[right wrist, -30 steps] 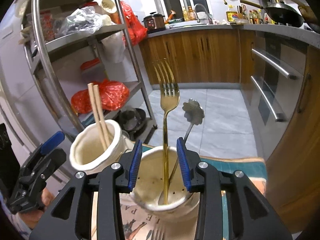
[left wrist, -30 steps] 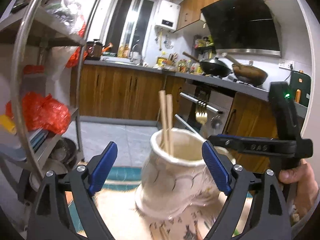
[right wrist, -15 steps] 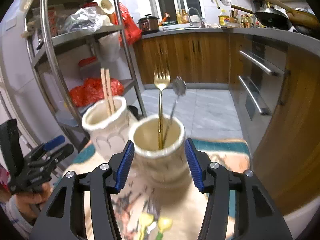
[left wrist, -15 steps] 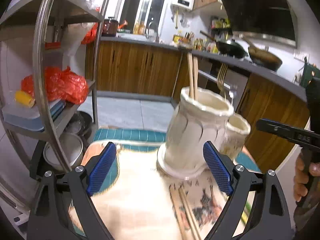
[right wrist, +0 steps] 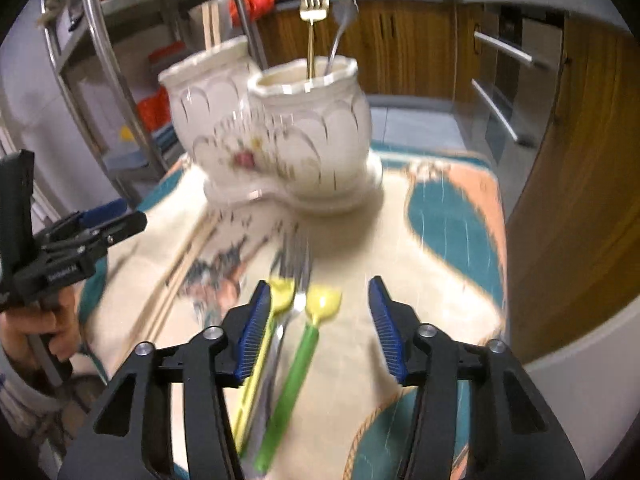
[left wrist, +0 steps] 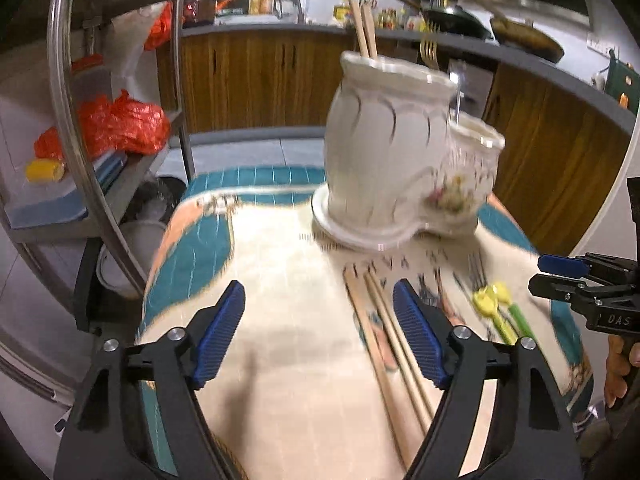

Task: Organize utensils
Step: 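Move both tools back down toward the remaining utensils on the cloth, then grasp the green-handled yellow spoon with the right gripper while the left grasps a chopstick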

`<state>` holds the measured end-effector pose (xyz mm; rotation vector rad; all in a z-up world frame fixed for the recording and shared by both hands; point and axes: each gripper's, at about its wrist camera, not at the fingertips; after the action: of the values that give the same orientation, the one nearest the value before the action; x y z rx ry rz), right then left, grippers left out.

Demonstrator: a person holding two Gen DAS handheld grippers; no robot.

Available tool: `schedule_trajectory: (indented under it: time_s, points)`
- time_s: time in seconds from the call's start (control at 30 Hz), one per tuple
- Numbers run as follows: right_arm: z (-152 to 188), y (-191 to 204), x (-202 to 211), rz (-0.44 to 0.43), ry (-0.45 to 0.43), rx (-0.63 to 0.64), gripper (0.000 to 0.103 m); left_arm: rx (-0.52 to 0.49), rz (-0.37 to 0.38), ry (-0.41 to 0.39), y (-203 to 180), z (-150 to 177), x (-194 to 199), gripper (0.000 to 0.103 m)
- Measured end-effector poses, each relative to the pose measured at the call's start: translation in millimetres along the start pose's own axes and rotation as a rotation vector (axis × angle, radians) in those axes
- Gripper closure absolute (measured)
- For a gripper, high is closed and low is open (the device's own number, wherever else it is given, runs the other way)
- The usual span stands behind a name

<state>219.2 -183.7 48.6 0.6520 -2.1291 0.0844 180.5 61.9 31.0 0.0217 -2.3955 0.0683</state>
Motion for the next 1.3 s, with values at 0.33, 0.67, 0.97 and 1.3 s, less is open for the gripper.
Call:
schedule_trajectory:
  time_s: [0.33, 0.67, 0.97, 1.3]
  points:
    - [16.7, 1.1, -10.6, -0.009, 0.075, 0.004, 0.074, -0.061, 0.024, 0.09, -11.1, 15.6, -7.5, 0.047]
    - [22.5, 9.2, -20.9, 0.033, 0.128, 0.06, 0.075, -0.146, 0.025, 0.159, -28.7, 26.6, -19.2, 0.052]
    - [21.6, 17.5, -20.7, 0.067, 0.205, 0.167, 0.087, -0.236, 0.003, 0.224, -29.2, 12.8, -30.0, 0.063]
    - [5.9, 12.9, -27.1, 0.128, 0.433, 0.333, 0.087, -0.308, 0.032, 0.381, -28.1, -6.3, -43.2, 0.071]
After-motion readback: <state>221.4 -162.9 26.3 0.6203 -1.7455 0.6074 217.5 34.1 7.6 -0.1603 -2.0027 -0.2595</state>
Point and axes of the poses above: each gripper's, at about its wrist camera, not at the fingertips, and x roughly against the way its jaws point, y to its left, z to its underside, and after that the axes turned 3 degrees about -x, right-handed
